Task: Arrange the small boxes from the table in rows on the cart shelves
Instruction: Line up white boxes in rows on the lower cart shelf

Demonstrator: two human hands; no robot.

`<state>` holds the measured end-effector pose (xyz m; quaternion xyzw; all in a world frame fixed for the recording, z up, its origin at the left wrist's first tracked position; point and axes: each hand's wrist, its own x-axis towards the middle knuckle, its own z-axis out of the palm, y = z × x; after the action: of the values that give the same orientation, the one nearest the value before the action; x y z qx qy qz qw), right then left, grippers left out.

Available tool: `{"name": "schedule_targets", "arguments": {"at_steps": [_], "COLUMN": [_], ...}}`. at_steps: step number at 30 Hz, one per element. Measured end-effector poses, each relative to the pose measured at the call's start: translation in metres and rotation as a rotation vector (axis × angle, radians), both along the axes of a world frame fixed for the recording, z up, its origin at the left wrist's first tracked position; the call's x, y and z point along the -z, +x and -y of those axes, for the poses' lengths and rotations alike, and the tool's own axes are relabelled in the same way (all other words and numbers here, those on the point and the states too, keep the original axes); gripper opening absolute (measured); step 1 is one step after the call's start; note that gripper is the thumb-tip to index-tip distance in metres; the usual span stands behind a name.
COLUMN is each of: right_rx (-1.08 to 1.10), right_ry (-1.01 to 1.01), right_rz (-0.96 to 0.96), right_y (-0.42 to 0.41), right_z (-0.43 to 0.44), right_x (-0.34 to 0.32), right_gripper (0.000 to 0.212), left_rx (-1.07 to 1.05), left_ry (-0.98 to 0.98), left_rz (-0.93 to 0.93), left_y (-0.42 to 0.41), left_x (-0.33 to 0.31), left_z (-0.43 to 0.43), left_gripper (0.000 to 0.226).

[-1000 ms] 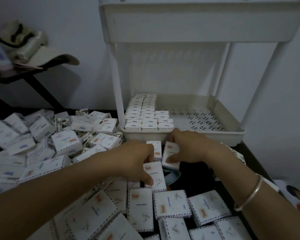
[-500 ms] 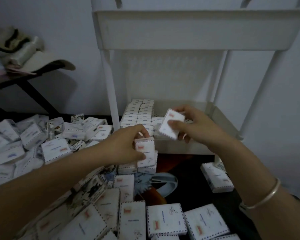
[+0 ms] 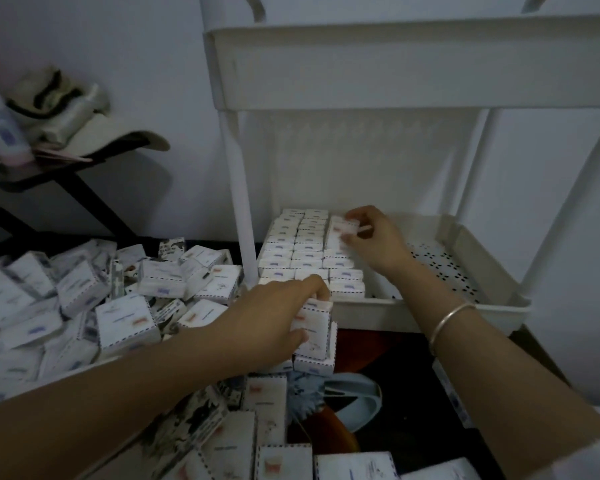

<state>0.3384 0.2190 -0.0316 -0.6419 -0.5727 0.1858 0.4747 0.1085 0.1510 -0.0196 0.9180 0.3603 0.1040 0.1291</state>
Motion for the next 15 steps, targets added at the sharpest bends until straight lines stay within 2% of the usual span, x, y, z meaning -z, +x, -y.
{"name": "schedule_targets", "arguments": {"at_steps": [5,11,15], "right_rx": [-0.131,-0.127,-0.119], "right_ry": [-0.047,-0.171,-0.226], "right_rz": [0.008,0.076,-0.017], "right_y": [-0.001,-0.002,-0.002], "right_z": [-0.002,0.001,0.001], "right_x": [0.010,0.010,0.009], "right_gripper": [0.026,0.010,0.015], "left_rx": [0.012,-0.093,-0.167], "left_ry": [-0.008,0.108,0.135], "left_rz": [-0.022,0.339,0.416], "left_y": [0.000,0.026,0.062], "left_x": [-0.020,-0.068,-0.074], "left_z": [-0.003,-0.044,-0.081], "left_gripper": [0.043,0.034,0.031]}}
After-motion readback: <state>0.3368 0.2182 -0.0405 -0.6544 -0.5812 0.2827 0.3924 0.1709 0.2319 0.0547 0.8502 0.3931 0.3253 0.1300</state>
